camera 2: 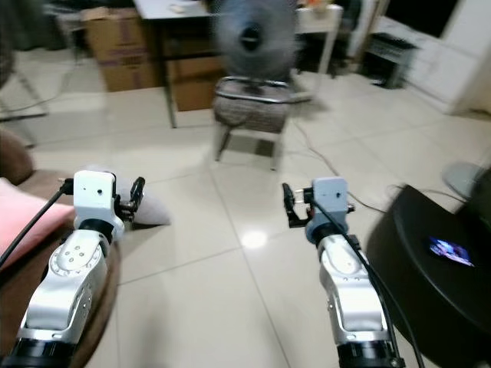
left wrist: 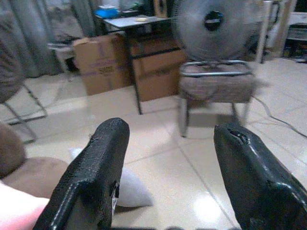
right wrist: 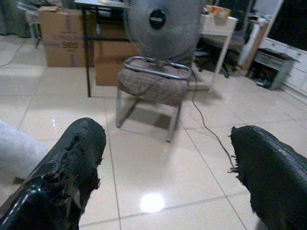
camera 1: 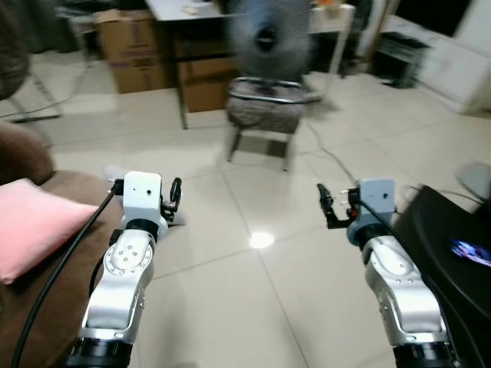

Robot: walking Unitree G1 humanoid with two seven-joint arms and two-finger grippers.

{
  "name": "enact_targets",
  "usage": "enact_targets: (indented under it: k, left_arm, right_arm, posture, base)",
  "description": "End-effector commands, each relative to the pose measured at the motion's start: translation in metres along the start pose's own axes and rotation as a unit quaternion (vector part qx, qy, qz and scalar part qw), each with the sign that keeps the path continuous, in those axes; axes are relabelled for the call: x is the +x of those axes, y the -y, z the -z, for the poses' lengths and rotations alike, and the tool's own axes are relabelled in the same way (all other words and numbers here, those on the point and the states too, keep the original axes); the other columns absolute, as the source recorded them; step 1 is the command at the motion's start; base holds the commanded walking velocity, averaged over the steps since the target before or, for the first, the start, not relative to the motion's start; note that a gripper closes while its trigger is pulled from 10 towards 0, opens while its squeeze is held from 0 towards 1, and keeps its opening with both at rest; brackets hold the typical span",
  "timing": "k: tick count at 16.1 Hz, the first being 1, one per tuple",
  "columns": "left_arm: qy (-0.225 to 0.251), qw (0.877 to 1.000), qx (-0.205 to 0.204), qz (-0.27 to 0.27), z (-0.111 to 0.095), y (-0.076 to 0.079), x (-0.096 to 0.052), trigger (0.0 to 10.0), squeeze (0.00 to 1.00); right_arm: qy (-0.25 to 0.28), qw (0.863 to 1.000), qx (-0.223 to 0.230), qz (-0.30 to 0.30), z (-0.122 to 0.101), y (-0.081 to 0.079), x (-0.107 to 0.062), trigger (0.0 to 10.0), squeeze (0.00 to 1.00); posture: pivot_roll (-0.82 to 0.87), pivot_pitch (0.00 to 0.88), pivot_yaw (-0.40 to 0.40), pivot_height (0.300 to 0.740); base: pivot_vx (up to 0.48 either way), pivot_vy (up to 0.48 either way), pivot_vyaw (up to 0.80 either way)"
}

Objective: Move the pillow to the sofa from floor

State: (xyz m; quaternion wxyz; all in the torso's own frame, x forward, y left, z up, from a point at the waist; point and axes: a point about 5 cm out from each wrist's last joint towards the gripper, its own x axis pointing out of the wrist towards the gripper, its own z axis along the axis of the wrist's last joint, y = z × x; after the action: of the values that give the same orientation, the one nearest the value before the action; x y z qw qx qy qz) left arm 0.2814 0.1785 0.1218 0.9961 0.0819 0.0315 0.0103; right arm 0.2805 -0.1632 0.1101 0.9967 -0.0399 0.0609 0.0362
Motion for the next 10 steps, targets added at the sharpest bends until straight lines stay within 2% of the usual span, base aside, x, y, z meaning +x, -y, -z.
enact_targets:
  k: [1,3,10]
  left_arm:
    - [0.01,1.0,0.01,-0.004,-0.0045,-0.003,0.0017,10.0,0.0]
    - [0.013,1.0,0.02,-0.003,-0.0057,-0.0043,0.003,10.0,0.0]
    - [0.023,0.999,0.02,-0.01,-0.0085,-0.0063,0.0061,10.0,0.0]
  right_arm:
    - [0.001,1.0,0.002,-0.004,-0.0013,-0.0036,0.0017,10.0,0.0]
    - [-0.001,1.0,0.003,0.006,0.0006,-0.003,0.0032,10.0,0.0]
    - [0.004,1.0,0.002,0.011,-0.0011,-0.0024,0.005,10.0,0.0]
  posture:
    - [0.0,0.0,-0.031,0.74]
    - [0.01,0.0,-0.028,0.74]
    - [0.0,0.0,-0.018,0.74]
  base:
    - [0.315,0.0,-0.78]
    - [0.315,0.0,-0.62]
    - [0.316,0.0,0.0]
